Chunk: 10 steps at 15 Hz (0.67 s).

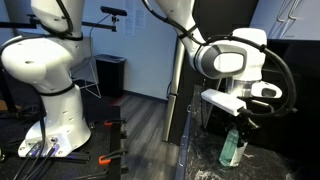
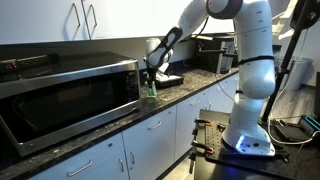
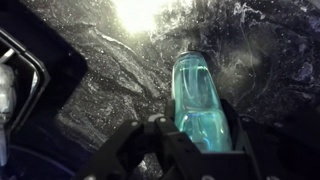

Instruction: Move the pump bottle to the left, open the right door of the cabinet above the microwave

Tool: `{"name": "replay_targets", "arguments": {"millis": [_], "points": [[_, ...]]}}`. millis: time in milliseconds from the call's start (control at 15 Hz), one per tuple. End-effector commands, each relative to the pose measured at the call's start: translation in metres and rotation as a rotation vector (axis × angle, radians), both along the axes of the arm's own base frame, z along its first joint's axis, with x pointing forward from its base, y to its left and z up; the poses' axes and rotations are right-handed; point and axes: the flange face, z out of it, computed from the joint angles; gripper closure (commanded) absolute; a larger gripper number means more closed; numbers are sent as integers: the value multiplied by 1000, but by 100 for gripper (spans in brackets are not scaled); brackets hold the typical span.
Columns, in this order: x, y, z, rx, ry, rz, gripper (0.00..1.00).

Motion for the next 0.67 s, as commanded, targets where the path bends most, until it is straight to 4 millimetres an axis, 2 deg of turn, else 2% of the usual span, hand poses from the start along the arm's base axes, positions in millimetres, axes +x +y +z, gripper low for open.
{"name": "replay_targets", "arguments": {"millis": [0, 267, 600], "points": [[11, -17, 4, -29, -29, -57, 80], [8, -34, -7, 52, -67, -148, 80], [0, -46, -6, 115, -105, -233, 80]]}}
